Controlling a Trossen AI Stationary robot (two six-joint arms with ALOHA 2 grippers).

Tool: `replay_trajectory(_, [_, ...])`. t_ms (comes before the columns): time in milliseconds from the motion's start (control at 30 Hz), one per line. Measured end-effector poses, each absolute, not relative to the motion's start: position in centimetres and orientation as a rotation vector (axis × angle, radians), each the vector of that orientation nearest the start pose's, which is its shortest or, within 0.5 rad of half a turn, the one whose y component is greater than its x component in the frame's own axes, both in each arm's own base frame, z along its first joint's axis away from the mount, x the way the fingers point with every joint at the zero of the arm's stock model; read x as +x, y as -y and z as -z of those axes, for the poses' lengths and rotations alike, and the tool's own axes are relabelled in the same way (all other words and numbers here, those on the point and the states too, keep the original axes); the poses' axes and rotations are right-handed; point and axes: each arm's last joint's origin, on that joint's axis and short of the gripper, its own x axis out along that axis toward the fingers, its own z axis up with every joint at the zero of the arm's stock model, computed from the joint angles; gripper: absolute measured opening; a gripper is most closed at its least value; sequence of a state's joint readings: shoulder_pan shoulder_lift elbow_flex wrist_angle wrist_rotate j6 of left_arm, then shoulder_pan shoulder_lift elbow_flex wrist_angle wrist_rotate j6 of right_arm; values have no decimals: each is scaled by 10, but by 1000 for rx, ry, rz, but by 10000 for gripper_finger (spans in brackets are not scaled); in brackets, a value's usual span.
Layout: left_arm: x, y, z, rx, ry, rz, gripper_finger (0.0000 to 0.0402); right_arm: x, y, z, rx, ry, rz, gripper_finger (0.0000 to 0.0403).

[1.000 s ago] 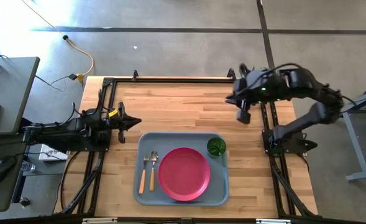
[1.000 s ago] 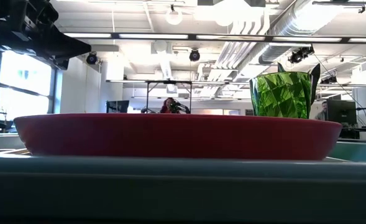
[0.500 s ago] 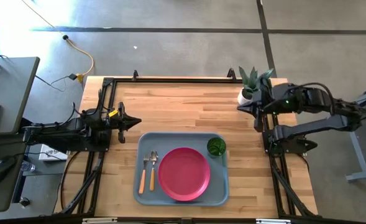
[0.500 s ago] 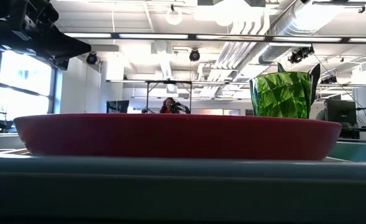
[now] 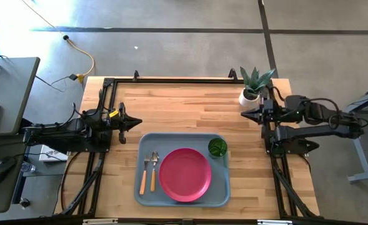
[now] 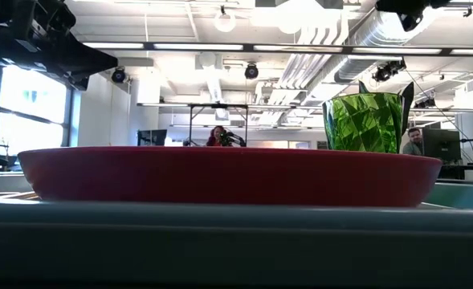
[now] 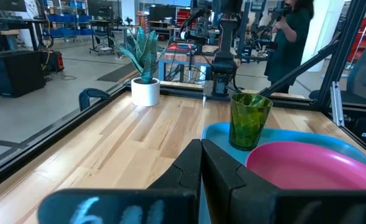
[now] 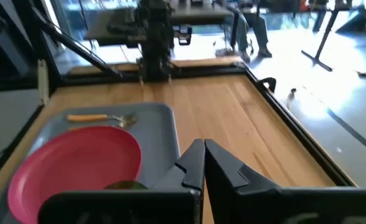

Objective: Pick and place plate/cup/fork/spoon on tray
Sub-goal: Return to Home Position

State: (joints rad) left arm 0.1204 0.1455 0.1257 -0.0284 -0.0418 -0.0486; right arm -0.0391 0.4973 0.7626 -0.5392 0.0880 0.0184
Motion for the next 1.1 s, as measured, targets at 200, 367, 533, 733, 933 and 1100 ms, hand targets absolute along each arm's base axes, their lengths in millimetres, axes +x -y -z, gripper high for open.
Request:
replay_trajectory(200, [101,-13,-192,-50,-44,-163,1,104,5,-288,28,-186,74,0])
replay_trajectory(367, [101,-13,-192,-50,-45,-163,1,108,4,-248,87,-183,40,0])
replay_trajectory(533, [101,-13,-192,-51,-45,-163,3,111,3,-222,113,-142,-9,0])
replay_trajectory(733, [101,-13,-192,-51,-45,-163,3,112,3,-193,158,-75,-19,0])
replay_trajectory(933, [101,-13,-192,-51,-45,-163,3,111,2,-176,184,-15,-37,0])
replay_trajectory(1100, [101,-13,-192,-45,-46,-163,3,110,2,-169,152,2,-40,0])
